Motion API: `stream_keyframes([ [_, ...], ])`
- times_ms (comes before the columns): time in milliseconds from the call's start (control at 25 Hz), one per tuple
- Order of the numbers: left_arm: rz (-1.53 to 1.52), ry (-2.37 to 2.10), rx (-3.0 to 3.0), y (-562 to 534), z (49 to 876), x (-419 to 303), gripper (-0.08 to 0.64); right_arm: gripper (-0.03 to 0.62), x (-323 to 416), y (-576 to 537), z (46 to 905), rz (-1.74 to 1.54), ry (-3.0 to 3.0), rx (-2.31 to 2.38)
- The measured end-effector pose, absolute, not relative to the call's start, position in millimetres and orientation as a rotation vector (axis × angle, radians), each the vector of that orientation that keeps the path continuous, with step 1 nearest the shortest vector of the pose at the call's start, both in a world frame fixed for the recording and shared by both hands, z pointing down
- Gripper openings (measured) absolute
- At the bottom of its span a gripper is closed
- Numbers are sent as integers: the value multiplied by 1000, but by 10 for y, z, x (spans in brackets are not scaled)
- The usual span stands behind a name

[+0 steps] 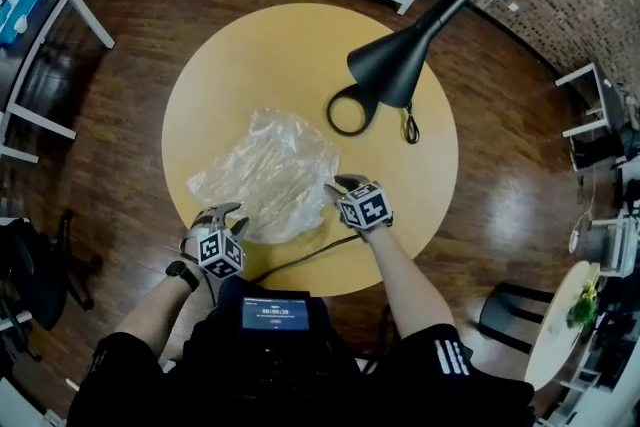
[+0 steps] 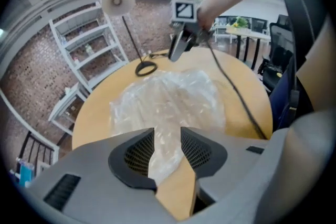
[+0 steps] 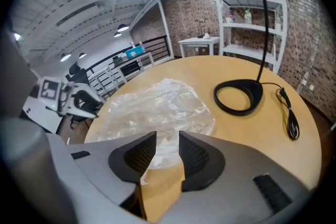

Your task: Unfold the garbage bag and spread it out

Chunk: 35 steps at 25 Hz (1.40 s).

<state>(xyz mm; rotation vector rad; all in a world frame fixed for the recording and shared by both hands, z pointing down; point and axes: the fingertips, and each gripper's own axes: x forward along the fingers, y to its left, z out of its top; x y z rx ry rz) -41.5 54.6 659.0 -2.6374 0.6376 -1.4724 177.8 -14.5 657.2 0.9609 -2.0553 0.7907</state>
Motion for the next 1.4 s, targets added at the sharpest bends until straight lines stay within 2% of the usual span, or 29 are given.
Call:
stream_keyframes([
  [160, -1685, 719, -2551, 118, 7004, -810, 167, 160, 1235, 81, 6517, 639, -2088, 792],
  [240, -1776, 701, -2526, 45, 7172, -944, 201, 206, 1021, 213, 6633, 624, -2074, 714],
  [280, -1824, 685, -2521, 50, 7267, -1018, 210, 207, 953, 278, 6722, 627, -2062, 681],
  [480, -1942, 654, -2564, 226, 7512, -1219, 211, 207, 1006, 571, 7093, 616, -1938, 579],
  [720, -1864, 699, -2664, 273, 7380, -1078, 210, 218, 1439, 786, 7396, 524, -1794, 501],
  [920, -1842, 658, -2661, 302, 7397, -958, 211, 212, 1526, 702, 7331, 617, -1828, 607],
  [1080, -1744, 657, -2680, 244, 7192, -873, 210, 215, 1432, 577, 7068, 677, -1951, 713],
  [1400, -1377, 684, -2810, 174, 6203, -787, 210, 213, 1488, 507, 6089, 660, -2157, 1000],
])
